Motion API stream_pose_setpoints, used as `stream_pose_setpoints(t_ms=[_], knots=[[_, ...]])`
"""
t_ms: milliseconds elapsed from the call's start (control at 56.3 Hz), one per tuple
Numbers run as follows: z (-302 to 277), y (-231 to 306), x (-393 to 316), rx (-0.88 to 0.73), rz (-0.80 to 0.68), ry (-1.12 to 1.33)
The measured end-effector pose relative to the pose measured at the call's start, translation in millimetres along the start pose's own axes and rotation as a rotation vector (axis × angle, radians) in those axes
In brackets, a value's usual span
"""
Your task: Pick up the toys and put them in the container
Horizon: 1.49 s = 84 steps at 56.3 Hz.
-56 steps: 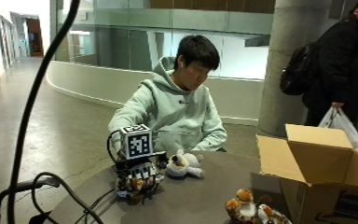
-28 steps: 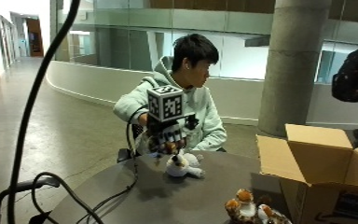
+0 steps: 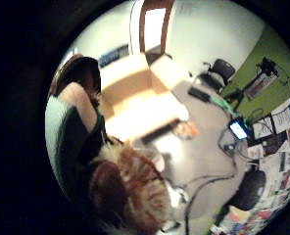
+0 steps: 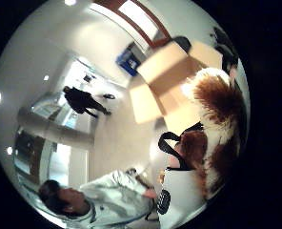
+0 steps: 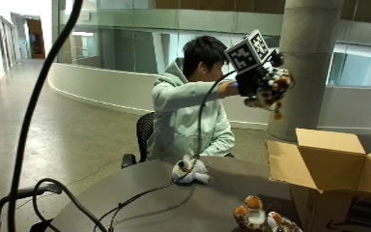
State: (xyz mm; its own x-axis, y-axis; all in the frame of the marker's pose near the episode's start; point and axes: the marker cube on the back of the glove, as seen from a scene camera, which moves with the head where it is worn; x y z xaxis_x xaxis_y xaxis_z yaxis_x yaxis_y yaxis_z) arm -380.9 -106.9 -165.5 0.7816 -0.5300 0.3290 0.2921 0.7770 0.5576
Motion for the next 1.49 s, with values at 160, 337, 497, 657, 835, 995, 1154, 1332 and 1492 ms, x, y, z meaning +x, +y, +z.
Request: stream_pose_setpoints(t_ms=[160,337,497,657,835,995,1154,1332,1492], knots=[[36,-41,-43,0.076,-0.021,-0.079],[88,-39,-41,-0.196,0.009,-0.064],[94,-17,-25,-0.233,-0.024,-0.032],[76,6,0,-0.252,-0.03,-0.029],[48,55,32,-0.347,-0.056,0.06],[28,129,66,-0.508,-0.091,0.226],[3,205,115,-0.658,-0.04,0.353],[3,283,153,-0.793,0.006,0.401],[48,351,159,-0.812,0.024,0.421]])
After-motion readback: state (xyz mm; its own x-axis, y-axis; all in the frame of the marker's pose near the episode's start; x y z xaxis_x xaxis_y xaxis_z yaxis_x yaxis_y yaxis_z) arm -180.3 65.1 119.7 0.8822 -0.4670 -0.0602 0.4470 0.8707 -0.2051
